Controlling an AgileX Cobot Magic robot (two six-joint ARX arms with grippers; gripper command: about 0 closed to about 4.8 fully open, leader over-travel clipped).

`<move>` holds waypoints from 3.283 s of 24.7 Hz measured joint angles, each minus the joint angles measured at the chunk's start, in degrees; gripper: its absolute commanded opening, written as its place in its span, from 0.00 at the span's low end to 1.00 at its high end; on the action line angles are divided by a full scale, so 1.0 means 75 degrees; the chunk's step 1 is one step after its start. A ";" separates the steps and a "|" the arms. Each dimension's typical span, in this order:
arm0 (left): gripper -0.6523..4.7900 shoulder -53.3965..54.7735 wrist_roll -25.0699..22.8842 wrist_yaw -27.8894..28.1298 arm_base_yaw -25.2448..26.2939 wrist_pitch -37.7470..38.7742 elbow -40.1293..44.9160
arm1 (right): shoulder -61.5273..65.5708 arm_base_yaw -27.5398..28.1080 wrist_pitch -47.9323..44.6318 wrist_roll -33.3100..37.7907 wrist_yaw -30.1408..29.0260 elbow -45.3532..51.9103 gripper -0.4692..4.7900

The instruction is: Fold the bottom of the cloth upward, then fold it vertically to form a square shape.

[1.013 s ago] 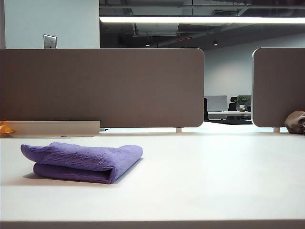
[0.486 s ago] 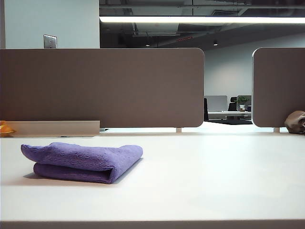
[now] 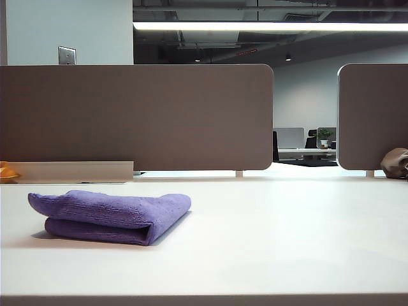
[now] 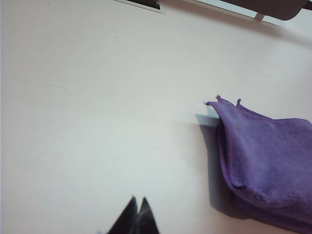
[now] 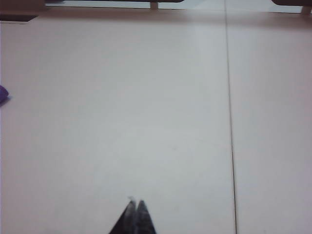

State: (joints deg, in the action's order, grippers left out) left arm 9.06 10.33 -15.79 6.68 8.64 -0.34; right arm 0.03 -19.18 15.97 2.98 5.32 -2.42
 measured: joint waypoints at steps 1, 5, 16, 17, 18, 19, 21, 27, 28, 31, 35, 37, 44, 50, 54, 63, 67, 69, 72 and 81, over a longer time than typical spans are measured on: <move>0.11 0.0000 0.0000 0.0000 0.0000 0.0000 0.0000 | 0.0000 0.0000 0.0000 -0.0017 -0.0003 0.0000 0.08; 0.11 0.0000 0.0000 0.0000 0.0000 0.0000 0.0000 | 0.0000 0.0012 0.0000 -0.0134 0.0000 0.0000 0.08; 0.11 0.0000 0.0000 0.0000 0.0000 0.0000 0.0000 | 0.0000 0.0012 0.0000 -0.0388 -0.0070 0.0000 0.08; 0.11 0.0000 0.0000 0.0000 0.0000 0.0000 0.0000 | 0.0000 0.0012 0.0003 -0.0385 -0.0070 0.0000 0.08; 0.11 0.0000 0.0000 0.0000 0.0000 0.0000 0.0000 | 0.0000 0.0012 0.0003 -0.0385 -0.0070 0.0000 0.08; 0.11 0.0000 0.0000 0.0000 0.0000 0.0000 0.0000 | 0.0000 0.0012 0.0003 -0.0388 -0.0070 0.0000 0.08; 0.11 0.0000 0.0000 0.0000 0.0000 0.0000 0.0000 | 0.0000 0.0012 0.0003 -0.0385 -0.0070 0.0000 0.08; 0.11 0.0000 0.0000 0.0000 0.0000 0.0000 0.0000 | 0.0000 0.0055 0.0000 -0.0385 -0.0073 0.0000 0.08; 0.11 0.0000 0.0000 0.0000 0.0000 0.0000 0.0000 | 0.0000 0.0058 0.0003 -0.0385 -0.0076 0.0000 0.08; 0.11 0.0000 0.0000 0.0000 0.0000 0.0003 0.0000 | 0.0000 0.0055 0.0003 -0.0388 -0.0079 0.0000 0.08; 0.11 -0.0003 0.0000 0.0000 0.0000 0.0000 0.0000 | 0.0000 0.0055 0.0003 -0.0385 -0.0079 0.0000 0.08; 0.11 -0.0003 0.0000 0.0000 0.0000 -0.0035 0.0000 | 0.0000 0.0055 0.0003 -0.0385 -0.0079 0.0000 0.08; 0.11 -0.0035 0.0000 -0.0085 0.0000 -0.0490 0.0000 | 0.0000 0.0055 0.0003 -0.0388 -0.0079 0.0000 0.08; 0.11 -0.0035 -0.0321 0.0082 0.0003 -0.0315 0.0000 | 0.0000 0.0055 0.0003 -0.0385 -0.0079 0.0000 0.08; 0.11 -0.0035 -0.1422 0.0405 0.0000 -0.0172 0.0000 | 0.0000 0.0055 0.0000 -0.0388 -0.0079 0.0000 0.08; 0.11 -0.0041 -0.1947 0.0551 0.0003 0.0073 -0.0003 | 0.0000 0.0055 0.0003 -0.0388 -0.0079 0.0000 0.08; 0.11 -0.0041 -0.1947 0.0551 0.0003 0.0073 -0.0003 | 0.0000 0.0055 0.0000 -0.0388 -0.0079 0.0000 0.08; 0.11 -0.0041 -0.1947 0.0551 0.0003 0.0073 -0.0003 | 0.0000 0.0055 0.0003 -0.0388 -0.0079 0.0000 0.08; 0.11 -0.0041 -0.1947 0.0551 0.0003 0.0073 -0.0003 | 0.0000 0.0055 0.0003 -0.0388 -0.0079 0.0000 0.08; 0.11 -0.0041 -0.1947 0.0551 0.0003 0.0073 -0.0003 | 0.0000 0.0055 0.0003 -0.0388 -0.0079 0.0000 0.08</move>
State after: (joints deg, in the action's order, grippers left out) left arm 8.75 -4.27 -11.66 6.70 9.19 -0.36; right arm 0.03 -18.76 15.99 0.08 4.73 -2.42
